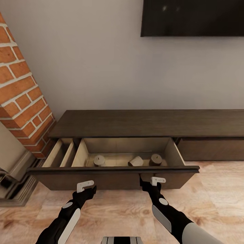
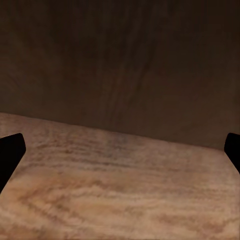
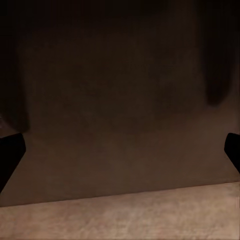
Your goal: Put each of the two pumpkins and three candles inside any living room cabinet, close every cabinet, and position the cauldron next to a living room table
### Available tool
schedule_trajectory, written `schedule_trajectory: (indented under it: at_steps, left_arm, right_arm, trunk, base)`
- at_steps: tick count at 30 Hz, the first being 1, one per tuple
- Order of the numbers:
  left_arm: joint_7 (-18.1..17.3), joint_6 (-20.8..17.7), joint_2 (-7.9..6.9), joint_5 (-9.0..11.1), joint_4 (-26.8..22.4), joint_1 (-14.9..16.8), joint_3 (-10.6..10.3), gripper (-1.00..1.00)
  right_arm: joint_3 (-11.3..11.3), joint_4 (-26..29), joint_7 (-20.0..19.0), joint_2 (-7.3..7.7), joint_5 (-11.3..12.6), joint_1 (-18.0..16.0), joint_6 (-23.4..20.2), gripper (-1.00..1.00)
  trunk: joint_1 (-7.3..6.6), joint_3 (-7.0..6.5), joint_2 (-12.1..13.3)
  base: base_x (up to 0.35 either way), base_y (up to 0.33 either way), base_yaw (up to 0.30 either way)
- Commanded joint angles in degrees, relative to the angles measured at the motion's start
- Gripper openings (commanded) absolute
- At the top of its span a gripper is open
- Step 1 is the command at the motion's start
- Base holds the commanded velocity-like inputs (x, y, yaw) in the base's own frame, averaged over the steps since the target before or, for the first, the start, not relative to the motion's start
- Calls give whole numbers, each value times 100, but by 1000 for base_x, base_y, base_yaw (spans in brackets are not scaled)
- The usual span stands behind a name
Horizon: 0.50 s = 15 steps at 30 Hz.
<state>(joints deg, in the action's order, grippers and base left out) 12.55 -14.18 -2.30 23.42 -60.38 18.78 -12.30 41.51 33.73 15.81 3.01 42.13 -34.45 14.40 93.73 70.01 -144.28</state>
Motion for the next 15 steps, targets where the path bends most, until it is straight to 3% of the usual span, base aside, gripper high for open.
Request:
schedule_trajectory:
  at_steps: [1, 15]
  left_arm:
    - [55, -15, -8, 59, -9, 3, -24, 100]
    - [54, -15, -8, 57, -9, 3, -27, 100]
  right_arm:
    - [41, 11, 36, 7, 23, -11, 36, 100]
    - [41, 11, 36, 7, 29, -11, 37, 100]
  trunk:
    - [0, 4, -2]
    - [0, 4, -2]
  base:
    - [65, 0, 0]
    - [114, 0, 0]
